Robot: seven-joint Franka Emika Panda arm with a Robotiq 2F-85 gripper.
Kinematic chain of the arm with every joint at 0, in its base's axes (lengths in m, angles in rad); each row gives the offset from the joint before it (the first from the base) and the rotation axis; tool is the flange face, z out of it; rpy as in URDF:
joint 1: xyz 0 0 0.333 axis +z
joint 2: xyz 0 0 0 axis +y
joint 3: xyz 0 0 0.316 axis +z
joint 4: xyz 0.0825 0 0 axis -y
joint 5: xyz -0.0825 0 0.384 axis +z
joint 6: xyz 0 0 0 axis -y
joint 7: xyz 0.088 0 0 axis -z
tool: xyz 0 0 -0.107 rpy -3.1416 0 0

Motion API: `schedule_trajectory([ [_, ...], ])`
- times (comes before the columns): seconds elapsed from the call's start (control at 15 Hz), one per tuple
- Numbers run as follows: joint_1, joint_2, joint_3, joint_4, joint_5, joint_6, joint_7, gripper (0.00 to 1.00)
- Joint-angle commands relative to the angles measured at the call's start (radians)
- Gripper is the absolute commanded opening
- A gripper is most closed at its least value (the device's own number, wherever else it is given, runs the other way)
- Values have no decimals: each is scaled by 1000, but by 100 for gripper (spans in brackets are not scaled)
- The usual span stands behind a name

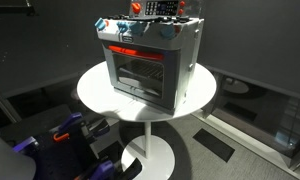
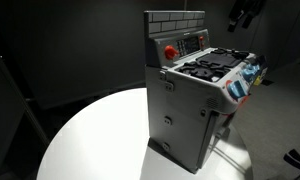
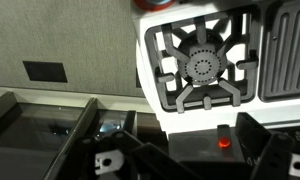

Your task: Press the top orange button on the microwave controlling panel of the stove

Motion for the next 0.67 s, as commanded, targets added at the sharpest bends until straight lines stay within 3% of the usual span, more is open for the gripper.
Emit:
schedule_trajectory([
  [0.0,-4,86,7,101,-13,-27,32,100],
  [0.6,5,230,6,229,53,-38,-15,100],
])
